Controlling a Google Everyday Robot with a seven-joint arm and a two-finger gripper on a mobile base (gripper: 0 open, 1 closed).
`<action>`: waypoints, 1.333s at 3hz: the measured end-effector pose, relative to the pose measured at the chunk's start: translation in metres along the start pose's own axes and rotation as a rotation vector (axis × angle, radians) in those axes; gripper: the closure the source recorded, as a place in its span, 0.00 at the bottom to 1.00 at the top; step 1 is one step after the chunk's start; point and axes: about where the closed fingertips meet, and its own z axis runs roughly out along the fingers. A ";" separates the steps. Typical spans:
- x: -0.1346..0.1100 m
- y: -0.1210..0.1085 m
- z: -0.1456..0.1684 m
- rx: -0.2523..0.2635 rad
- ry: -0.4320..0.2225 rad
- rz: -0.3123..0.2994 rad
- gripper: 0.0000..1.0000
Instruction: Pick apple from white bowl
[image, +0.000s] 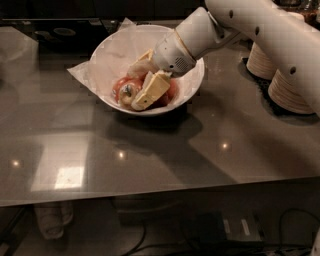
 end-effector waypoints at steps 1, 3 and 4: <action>0.009 0.001 0.004 -0.012 -0.003 0.023 0.31; 0.016 0.005 0.009 -0.040 -0.014 0.055 0.52; 0.015 0.005 0.008 -0.040 -0.014 0.054 0.72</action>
Offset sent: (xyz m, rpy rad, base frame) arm -0.0054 -0.0111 -0.0345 0.0056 0.1066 -0.0118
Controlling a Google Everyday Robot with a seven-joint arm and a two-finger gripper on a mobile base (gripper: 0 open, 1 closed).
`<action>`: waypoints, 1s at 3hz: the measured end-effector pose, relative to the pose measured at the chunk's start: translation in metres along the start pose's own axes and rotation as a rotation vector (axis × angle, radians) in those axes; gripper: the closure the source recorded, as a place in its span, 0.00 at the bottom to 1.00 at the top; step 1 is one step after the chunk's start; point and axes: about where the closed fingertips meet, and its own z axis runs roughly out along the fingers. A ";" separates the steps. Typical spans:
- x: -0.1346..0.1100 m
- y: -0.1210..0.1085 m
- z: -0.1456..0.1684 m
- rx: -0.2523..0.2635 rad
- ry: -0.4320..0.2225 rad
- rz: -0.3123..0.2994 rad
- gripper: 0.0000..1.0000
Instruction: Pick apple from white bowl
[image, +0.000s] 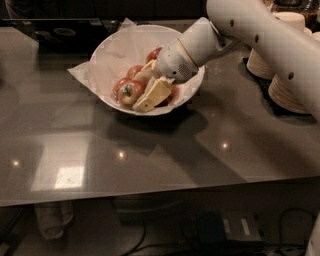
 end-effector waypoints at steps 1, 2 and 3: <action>0.000 0.000 0.000 0.000 0.000 0.000 0.94; 0.000 0.000 0.001 -0.002 -0.006 -0.001 1.00; -0.003 0.000 -0.003 -0.015 -0.119 -0.003 1.00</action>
Offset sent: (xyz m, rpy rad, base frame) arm 0.0005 -0.0018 0.0014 0.0276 0.0046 0.0035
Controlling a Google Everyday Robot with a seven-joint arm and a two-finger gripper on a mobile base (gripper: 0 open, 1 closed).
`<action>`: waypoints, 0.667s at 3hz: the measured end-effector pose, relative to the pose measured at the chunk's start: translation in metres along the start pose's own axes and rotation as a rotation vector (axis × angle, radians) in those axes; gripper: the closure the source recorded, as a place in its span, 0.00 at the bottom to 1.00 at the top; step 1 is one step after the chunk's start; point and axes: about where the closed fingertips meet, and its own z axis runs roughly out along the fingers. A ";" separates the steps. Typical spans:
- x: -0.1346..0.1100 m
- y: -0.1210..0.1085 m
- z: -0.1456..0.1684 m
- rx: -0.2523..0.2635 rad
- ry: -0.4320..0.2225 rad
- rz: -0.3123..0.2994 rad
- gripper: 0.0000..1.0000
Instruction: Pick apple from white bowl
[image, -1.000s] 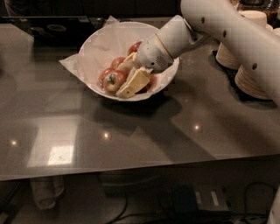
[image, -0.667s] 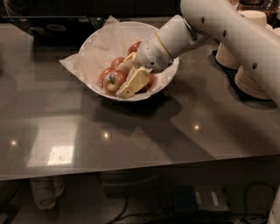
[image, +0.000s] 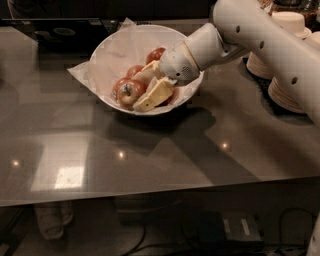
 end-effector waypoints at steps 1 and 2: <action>-0.013 0.000 -0.016 -0.009 -0.175 -0.019 1.00; -0.028 0.002 -0.037 0.003 -0.302 -0.043 1.00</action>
Offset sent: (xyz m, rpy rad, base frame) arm -0.0003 -0.0381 0.0726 0.4614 -0.0123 0.0181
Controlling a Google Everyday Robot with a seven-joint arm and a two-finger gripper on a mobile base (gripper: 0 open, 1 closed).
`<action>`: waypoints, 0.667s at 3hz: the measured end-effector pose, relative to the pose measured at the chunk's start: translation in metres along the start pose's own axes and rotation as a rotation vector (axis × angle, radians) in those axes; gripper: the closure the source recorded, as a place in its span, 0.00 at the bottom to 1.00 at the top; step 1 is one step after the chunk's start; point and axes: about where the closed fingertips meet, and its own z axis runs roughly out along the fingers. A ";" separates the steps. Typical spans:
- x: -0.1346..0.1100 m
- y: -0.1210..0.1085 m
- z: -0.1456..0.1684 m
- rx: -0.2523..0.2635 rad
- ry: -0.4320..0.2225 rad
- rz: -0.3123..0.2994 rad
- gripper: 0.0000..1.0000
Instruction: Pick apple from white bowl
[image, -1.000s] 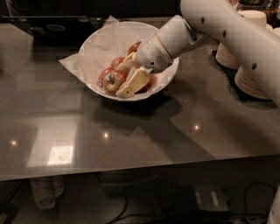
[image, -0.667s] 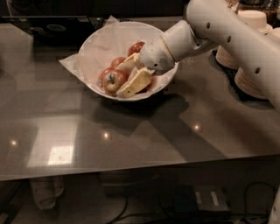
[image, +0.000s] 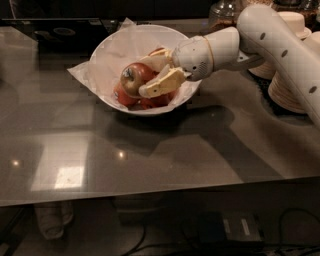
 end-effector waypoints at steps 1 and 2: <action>-0.012 0.001 -0.014 0.038 -0.058 -0.011 1.00; -0.021 0.006 -0.029 0.107 -0.053 -0.035 1.00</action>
Offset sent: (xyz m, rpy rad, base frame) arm -0.0077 -0.0468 0.0465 0.0634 -0.1082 -0.1812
